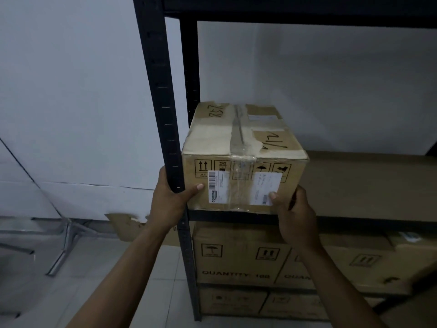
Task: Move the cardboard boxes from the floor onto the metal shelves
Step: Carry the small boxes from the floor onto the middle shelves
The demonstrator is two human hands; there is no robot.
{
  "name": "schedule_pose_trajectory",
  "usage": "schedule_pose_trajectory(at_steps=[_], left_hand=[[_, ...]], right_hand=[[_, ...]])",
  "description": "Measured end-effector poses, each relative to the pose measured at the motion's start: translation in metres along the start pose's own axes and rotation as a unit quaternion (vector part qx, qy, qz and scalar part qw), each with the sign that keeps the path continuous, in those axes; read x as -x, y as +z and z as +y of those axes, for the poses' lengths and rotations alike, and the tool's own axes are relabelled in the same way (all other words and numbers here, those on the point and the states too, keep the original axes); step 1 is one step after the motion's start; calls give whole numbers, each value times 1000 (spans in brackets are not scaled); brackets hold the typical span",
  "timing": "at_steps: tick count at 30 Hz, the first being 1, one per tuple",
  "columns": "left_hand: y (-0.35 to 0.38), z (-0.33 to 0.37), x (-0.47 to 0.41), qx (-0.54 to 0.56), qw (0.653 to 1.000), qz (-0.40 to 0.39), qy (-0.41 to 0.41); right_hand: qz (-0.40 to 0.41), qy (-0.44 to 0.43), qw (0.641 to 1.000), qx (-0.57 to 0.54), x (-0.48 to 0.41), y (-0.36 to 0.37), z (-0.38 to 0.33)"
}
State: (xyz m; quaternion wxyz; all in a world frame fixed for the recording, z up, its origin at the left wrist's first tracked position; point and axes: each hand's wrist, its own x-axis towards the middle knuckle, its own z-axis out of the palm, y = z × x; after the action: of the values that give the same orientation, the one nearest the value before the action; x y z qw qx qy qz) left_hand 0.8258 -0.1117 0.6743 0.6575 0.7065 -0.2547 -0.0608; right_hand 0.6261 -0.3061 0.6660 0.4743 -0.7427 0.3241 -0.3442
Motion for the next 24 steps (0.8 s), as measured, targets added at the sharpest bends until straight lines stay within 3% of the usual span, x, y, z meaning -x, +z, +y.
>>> schedule_pose_trajectory(at_steps=[4,8,12,18,21,24], left_hand=[[6,-18,34,-15,999,42,-22],[6,-36,84,-11,993,64,-97],[10,-27,138,32,981,-54,-182],[44,8,222,28,966,-181,-182],[72,25,269,43,952,-250,-174],[108,48,329,40,923,-340,-174]], right_hand=[[22,40,999,27,30,-3,7],[-19,83,996,15,70,-13,11],[-68,90,992,47,116,-27,23],[-158,162,974,5,205,-72,44],[-126,194,973,9,269,-115,48],[-42,223,974,12,347,-170,51]])
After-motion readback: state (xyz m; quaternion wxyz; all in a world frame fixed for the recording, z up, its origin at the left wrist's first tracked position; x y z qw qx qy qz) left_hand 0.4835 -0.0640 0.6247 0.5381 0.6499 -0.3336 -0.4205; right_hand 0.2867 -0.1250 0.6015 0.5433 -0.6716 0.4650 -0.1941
